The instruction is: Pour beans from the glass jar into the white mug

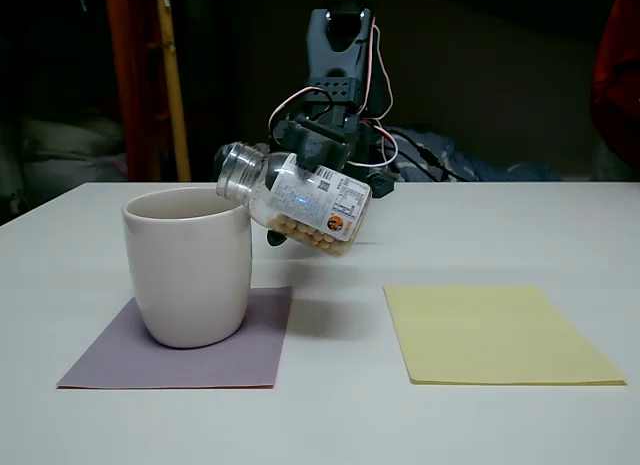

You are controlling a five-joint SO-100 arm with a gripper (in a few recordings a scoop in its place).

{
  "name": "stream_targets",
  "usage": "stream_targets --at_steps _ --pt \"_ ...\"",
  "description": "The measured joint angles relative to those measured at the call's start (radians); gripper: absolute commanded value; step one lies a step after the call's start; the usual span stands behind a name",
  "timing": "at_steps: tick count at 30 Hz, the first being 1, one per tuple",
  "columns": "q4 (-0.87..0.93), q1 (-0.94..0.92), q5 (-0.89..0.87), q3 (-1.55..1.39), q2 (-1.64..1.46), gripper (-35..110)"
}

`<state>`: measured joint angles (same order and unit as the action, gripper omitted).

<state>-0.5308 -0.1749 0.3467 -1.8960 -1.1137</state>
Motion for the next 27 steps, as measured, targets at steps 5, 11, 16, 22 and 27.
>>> stream_targets --at_steps 5,11,16,22,27 --pt "0.04 0.0 -0.025 0.0 -0.018 0" --pt "0.092 -0.002 -0.098 0.008 -0.044 0" --pt "0.126 -0.002 -0.132 0.009 -0.058 1" --pt "0.144 -0.002 -0.149 0.021 -0.058 0" --pt "0.181 -0.002 -0.17 0.029 -0.08 0"
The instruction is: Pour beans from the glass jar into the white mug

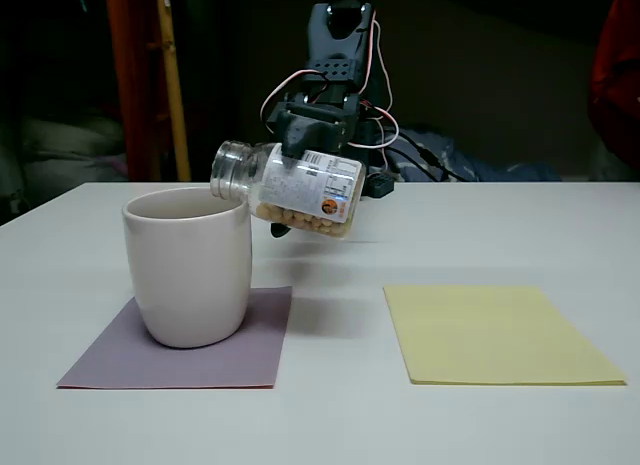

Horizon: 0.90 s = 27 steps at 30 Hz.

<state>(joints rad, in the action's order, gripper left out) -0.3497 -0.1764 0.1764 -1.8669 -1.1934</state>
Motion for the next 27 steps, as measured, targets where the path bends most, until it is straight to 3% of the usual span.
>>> stream_targets --at_steps 27 --pt "0.156 -0.02 -0.201 0.087 -0.017 0"
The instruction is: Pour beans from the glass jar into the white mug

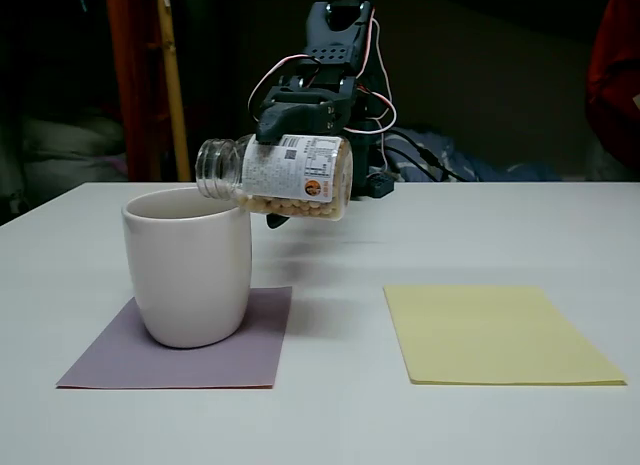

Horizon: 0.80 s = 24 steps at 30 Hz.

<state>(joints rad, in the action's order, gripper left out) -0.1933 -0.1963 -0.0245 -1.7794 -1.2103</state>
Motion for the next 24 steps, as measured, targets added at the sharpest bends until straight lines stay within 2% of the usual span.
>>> stream_targets --at_steps 24 --pt "0.086 -0.011 -0.138 0.055 0.0 0"
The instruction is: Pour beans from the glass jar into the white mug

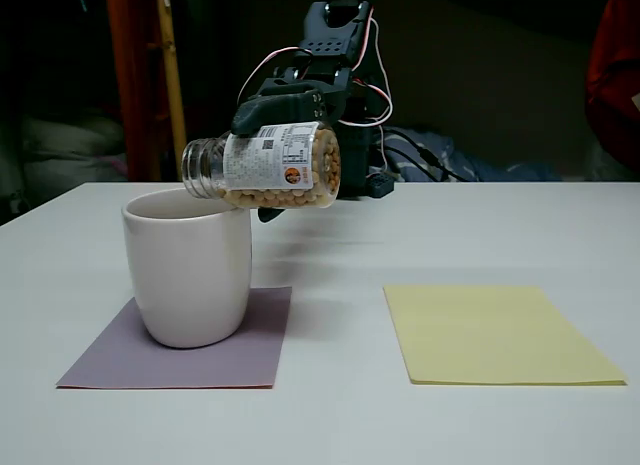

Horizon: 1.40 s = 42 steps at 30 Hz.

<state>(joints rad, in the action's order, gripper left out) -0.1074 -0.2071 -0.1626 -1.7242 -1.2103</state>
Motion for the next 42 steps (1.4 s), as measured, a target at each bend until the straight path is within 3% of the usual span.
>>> stream_targets --at_steps 42 --pt "0.106 0.031 -0.166 0.077 0.012 0"
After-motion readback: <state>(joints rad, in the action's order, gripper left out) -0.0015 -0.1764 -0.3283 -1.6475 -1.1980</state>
